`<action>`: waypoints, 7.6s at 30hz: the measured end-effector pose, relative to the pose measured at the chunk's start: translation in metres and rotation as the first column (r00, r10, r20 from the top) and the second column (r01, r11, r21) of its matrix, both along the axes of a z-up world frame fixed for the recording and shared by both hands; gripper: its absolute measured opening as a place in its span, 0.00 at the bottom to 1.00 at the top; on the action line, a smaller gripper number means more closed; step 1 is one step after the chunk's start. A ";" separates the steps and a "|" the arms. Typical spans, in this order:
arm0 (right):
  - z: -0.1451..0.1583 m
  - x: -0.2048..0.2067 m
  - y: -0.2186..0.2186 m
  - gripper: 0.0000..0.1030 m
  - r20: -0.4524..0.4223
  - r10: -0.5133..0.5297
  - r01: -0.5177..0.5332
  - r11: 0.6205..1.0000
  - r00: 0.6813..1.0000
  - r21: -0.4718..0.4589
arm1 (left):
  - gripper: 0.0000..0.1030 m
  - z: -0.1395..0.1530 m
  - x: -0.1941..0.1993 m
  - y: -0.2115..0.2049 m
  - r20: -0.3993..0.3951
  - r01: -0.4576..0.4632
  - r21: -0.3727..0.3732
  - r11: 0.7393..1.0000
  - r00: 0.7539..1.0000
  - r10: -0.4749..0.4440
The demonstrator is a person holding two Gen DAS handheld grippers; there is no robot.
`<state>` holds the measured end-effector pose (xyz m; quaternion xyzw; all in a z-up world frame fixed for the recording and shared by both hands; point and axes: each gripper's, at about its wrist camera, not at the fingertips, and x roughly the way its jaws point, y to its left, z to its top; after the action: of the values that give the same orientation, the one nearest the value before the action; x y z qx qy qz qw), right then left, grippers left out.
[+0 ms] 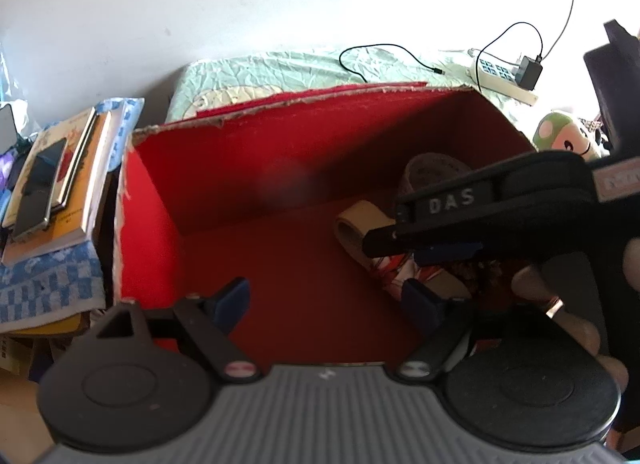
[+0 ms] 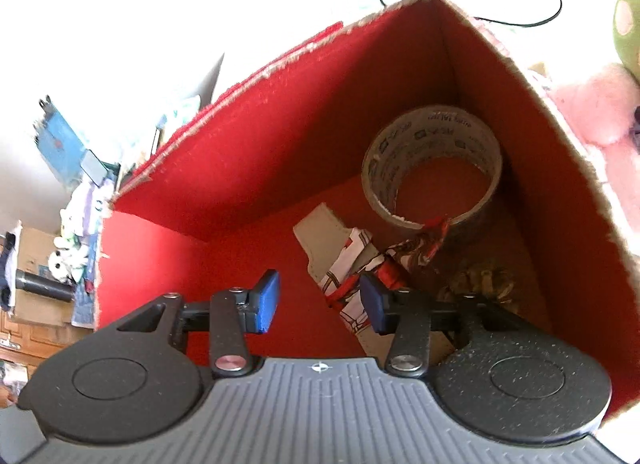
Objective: Organize objects
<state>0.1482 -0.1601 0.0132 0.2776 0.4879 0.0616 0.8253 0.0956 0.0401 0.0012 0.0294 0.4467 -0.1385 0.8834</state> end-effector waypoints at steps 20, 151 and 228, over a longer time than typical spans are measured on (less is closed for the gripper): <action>0.036 -0.061 0.009 0.47 0.368 0.079 -0.063 0.996 0.927 -0.056 | 0.87 0.047 -0.045 -0.017 0.119 -0.113 0.053 0.992 0.987 0.106; 0.044 -0.138 -0.111 0.33 0.414 0.029 -0.175 0.931 0.910 0.319 | 0.49 0.069 -0.139 -0.139 0.237 0.373 -0.137 0.918 0.912 -0.335; -0.003 0.032 0.028 0.29 0.103 0.154 -0.156 0.988 0.983 0.018 | 0.79 -0.013 0.022 -0.004 -0.035 0.001 -0.045 0.999 0.999 -0.002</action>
<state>0.1798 -0.1326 0.0104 0.2459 0.4648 0.1459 0.8380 0.1173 0.0366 -0.0119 0.0073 0.4587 -0.1498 0.8759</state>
